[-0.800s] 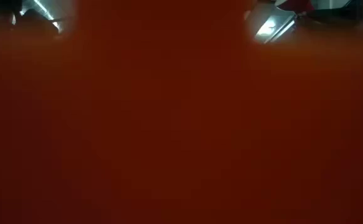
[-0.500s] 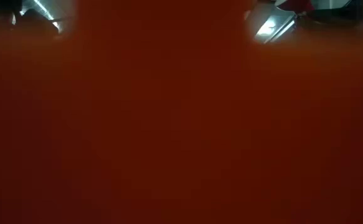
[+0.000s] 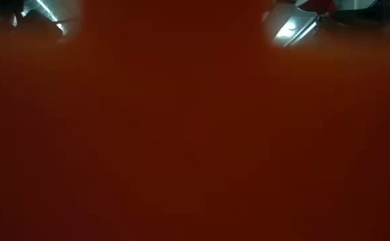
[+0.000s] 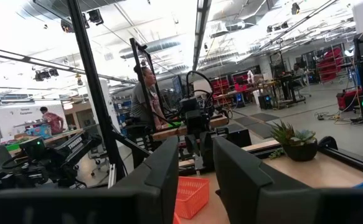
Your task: Stack baskets by color
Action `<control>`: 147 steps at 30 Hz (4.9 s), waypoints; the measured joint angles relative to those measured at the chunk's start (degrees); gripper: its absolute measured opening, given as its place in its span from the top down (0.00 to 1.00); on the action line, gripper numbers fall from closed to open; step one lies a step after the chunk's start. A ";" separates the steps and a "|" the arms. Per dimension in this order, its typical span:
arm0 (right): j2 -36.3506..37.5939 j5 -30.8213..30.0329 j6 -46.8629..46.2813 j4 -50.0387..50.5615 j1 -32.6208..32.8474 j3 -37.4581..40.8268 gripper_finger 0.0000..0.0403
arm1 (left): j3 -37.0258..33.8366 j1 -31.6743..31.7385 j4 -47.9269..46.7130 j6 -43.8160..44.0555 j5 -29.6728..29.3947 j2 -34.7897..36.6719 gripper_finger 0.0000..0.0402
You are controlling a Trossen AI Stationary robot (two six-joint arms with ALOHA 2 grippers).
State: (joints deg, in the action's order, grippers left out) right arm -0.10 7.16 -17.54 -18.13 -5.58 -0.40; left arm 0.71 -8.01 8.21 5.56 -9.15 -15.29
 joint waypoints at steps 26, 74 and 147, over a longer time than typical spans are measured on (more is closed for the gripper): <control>0.00 0.00 -0.34 -0.07 0.00 0.00 0.75 | 0.00 -0.02 0.13 -28.29 -2.36 -0.02 0.97; -59.42 -4.02 -7.67 76.09 -2.40 -45.29 0.75 | 0.00 0.00 25.45 -26.75 -5.33 -0.46 0.97; -67.88 -8.01 -27.25 61.46 31.96 -59.21 1.00 | 0.00 0.00 23.78 -25.16 -5.35 -0.46 0.97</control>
State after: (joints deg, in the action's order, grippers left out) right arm -67.97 -0.85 -44.79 43.34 26.38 -59.61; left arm 0.71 -8.01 31.98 -19.59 -14.50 -15.75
